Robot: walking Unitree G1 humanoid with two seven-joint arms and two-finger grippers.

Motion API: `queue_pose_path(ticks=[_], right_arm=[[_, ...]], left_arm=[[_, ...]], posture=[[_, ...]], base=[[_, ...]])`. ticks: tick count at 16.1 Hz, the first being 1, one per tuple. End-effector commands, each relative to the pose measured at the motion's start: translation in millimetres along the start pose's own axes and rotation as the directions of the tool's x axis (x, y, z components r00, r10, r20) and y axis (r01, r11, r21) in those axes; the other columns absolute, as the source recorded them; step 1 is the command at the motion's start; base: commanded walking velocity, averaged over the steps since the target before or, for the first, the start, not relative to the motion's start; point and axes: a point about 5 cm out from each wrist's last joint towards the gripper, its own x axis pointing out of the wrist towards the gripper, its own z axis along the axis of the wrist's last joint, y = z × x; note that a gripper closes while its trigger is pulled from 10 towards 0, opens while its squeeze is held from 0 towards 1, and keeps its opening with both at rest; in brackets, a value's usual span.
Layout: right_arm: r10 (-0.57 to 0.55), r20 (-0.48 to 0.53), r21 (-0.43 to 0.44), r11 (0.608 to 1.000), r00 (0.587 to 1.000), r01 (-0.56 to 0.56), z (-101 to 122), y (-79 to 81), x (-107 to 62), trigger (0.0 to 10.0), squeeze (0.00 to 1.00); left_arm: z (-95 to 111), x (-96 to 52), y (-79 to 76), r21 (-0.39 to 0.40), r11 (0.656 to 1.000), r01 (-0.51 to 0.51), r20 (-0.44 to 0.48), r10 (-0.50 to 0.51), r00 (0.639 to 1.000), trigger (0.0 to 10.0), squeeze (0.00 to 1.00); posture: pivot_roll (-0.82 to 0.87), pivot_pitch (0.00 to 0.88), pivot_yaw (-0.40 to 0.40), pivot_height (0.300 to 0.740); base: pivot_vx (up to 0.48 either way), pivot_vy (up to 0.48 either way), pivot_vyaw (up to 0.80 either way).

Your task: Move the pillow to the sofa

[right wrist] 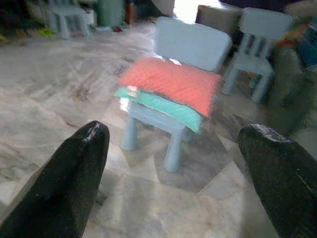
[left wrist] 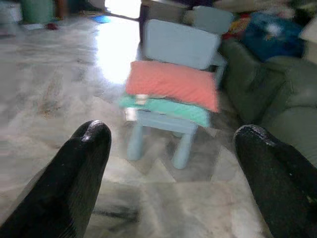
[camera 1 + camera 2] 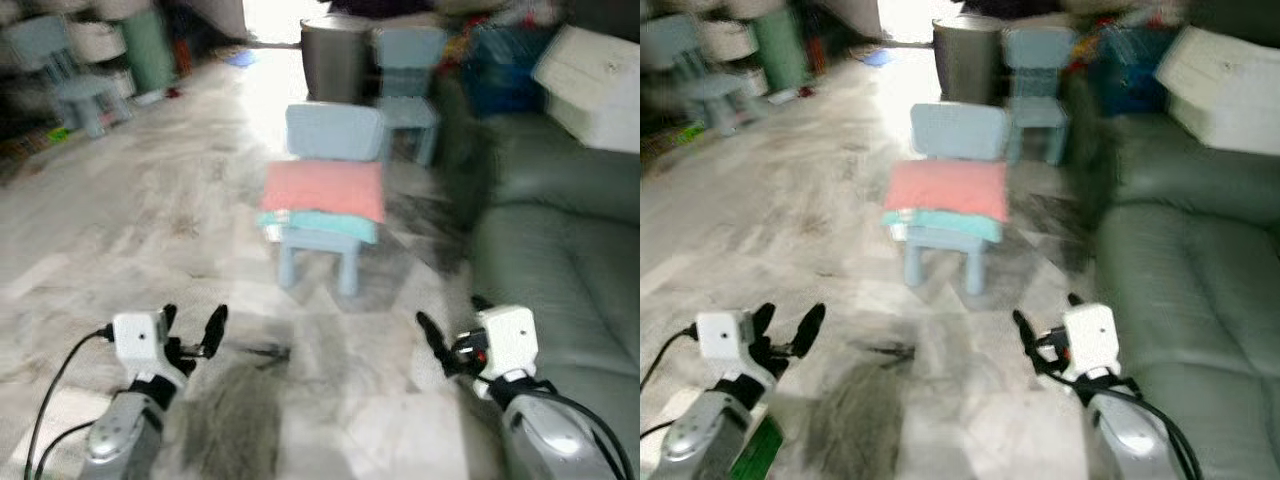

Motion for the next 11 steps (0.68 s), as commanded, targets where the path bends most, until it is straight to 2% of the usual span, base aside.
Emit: queue_pose_path(ticks=[1,2,11], right_arm=[[-0.006,0.021,-0.017,1.000,1.000,0.007,6.8,-0.6,-4.7,10.0,0.00],[-0.005,0.023,-0.019,1.000,1.000,0.005,7.6,-0.1,-5.1,10.0,0.00],[-0.012,0.047,-0.016,1.000,0.999,0.013,16.2,2.7,-4.4,10.0,0.00]], left_arm=[[-1.3,3.8,-2.2,-0.008,1.000,0.003,-0.015,-0.003,1.000,10.0,0.00],[-0.8,4.1,-2.4,0.010,1.000,0.010,-0.014,-0.010,1.000,10.0,0.00],[0.5,8.3,-3.9,0.012,1.000,0.024,-0.016,-0.024,1.000,10.0,0.00]], posture=[[-0.14,0.048,0.019,0.740],[-0.14,0.049,0.020,0.740],[-0.14,0.051,0.027,0.740]], base=[[0.420,0.000,0.00],[0.428,0.000,0.00],[0.431,0.000,0.00]])
